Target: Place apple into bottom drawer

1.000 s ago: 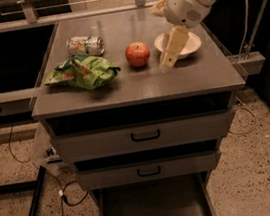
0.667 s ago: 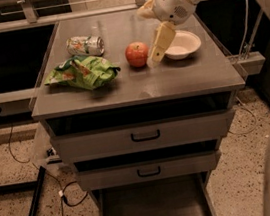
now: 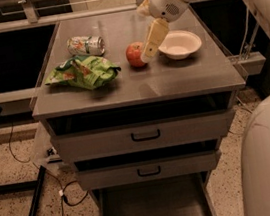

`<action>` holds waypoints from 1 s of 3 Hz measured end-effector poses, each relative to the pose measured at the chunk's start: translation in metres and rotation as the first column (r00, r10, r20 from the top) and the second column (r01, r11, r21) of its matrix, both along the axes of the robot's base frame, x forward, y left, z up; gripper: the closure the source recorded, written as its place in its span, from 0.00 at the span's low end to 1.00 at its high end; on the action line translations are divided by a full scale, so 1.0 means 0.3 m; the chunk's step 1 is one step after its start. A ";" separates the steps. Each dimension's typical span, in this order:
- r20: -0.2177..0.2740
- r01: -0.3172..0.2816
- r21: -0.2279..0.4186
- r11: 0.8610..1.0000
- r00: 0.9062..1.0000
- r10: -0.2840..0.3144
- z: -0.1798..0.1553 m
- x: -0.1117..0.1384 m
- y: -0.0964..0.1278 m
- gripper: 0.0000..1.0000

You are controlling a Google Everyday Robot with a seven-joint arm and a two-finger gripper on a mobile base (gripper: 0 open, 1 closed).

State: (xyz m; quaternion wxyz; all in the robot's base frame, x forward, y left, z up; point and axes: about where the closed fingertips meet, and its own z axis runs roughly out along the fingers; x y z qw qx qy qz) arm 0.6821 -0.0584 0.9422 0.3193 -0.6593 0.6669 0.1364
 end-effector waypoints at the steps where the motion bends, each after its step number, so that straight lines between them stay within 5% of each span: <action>1: 0.031 0.123 -0.119 0.985 0.992 -0.121 -0.067 0.062 -0.048 0.00; 2: 0.040 0.190 -0.176 0.966 0.982 -0.185 -0.129 0.103 -0.079 0.00; 3: 0.014 0.200 -0.163 0.966 0.980 -0.200 -0.180 0.126 -0.095 0.00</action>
Offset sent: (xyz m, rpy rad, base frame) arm 0.0430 -0.0384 -0.0555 -0.2490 -0.0306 -0.2780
